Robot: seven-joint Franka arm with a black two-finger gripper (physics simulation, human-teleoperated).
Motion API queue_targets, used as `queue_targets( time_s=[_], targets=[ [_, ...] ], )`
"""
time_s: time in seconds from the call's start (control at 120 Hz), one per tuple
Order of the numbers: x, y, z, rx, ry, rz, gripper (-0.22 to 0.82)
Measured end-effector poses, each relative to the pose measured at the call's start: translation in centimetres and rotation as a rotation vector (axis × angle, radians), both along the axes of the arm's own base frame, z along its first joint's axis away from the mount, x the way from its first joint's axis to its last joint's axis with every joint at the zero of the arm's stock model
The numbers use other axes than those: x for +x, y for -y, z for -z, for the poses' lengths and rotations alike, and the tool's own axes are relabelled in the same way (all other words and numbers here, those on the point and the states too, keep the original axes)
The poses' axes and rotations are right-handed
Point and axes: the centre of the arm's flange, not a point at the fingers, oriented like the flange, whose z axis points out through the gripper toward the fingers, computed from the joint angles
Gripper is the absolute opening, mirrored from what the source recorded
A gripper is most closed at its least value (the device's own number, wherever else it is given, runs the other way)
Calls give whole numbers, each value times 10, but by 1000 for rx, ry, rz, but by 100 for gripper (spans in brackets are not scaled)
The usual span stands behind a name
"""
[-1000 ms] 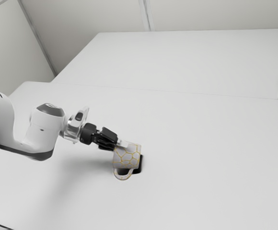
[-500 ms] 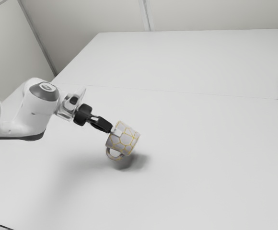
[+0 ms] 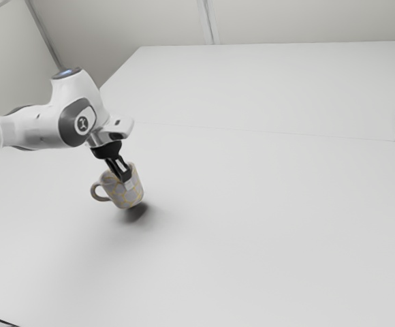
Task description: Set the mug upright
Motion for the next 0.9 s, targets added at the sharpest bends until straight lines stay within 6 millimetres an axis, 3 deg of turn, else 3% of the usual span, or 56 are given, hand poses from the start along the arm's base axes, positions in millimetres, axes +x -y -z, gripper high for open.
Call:
queue_targets(
  time_s=[0.175,0.292,0.533,0.633,0.833,0.9],
  targets=[
    [-11,4,41,60,18,-92,-18],
    [-17,8,58,66,36,-158,-15],
    [-18,18,67,51,57,-257,32],
    [-5,21,48,42,89,-286,43],
    [41,26,-40,3,139,-340,54],
    [66,23,-75,-14,148,-359,55]
  ],
)
